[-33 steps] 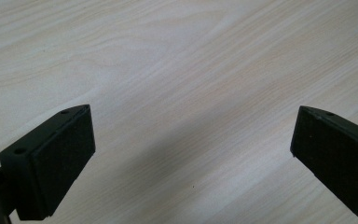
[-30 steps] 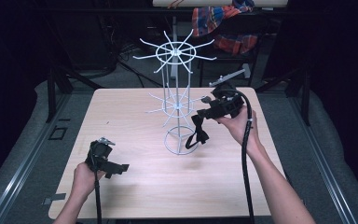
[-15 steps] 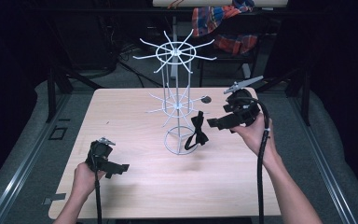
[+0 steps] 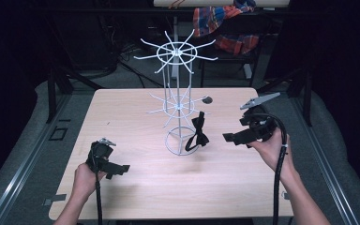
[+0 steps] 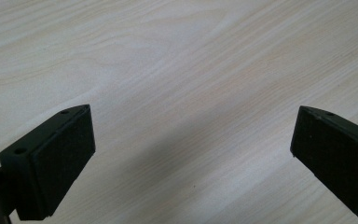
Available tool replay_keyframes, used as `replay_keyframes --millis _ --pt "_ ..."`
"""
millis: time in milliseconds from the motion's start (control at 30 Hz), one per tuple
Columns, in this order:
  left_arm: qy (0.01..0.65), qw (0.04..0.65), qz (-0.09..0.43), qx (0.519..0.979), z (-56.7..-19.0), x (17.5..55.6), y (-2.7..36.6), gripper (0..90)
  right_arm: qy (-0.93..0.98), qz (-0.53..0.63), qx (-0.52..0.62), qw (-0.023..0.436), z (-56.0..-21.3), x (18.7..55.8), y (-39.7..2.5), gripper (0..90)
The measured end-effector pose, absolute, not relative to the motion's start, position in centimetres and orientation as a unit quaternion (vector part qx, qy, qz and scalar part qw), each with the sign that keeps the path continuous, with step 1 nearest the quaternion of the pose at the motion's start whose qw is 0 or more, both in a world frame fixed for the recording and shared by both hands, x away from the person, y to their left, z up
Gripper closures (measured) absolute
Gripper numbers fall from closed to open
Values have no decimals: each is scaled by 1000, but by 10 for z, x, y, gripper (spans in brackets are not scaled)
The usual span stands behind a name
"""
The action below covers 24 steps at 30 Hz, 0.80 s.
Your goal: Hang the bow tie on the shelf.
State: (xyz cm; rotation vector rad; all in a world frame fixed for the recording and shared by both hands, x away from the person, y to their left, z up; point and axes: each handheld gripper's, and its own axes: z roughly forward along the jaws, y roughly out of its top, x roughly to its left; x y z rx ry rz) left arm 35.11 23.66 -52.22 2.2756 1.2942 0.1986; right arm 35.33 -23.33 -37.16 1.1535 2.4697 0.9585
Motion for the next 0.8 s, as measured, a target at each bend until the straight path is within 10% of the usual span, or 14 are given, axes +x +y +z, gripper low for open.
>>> replay_keyframes --millis 800 --pt "479 253 75 837 -523 351 236 0 851 272 439 96 -440 322 -283 137"
